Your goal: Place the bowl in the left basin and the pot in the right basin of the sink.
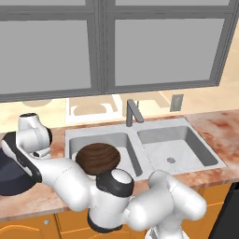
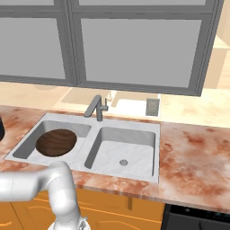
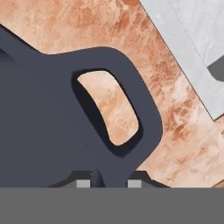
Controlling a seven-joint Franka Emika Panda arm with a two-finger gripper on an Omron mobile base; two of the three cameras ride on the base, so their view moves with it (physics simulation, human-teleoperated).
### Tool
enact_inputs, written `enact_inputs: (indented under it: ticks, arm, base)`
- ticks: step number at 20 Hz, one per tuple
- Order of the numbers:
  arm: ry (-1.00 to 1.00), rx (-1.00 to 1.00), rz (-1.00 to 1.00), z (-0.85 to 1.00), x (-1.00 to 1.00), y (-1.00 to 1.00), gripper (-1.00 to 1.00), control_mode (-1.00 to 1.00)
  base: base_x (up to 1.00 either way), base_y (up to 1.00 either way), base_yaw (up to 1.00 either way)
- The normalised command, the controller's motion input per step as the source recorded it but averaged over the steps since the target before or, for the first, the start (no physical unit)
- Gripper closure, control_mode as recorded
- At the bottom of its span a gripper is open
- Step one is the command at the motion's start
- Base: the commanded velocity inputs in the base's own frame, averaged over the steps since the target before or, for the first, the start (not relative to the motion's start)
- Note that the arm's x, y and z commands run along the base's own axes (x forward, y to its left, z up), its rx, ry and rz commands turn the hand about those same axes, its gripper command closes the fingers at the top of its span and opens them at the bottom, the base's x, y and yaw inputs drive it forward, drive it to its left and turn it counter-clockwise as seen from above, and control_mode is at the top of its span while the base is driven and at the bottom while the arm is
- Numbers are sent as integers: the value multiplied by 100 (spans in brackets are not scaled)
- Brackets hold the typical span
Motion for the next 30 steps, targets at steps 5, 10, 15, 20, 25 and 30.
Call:
enact_inputs:
  ticks: [5, 10, 15, 20, 25, 30]
  arm:
    - [-1, -1, -1, 20, -14, -16, 100, -100]
    - [-1, 0, 0, 30, -14, -22, 100, -100]
    - [-1, 0, 0, 30, -17, -26, 100, -100]
    - [0, 0, -1, 31, -16, -28, 100, -100]
    - [0, 1, -3, 31, -9, -27, 100, -100]
    - [0, 3, -2, 28, -7, -31, 100, -100]
  base:
    - [0, 0, 0]
    - [0, 0, 0]
    - [0, 0, 0]
    - [0, 0, 0]
    - [0, 0, 0]
    - [0, 0, 0]
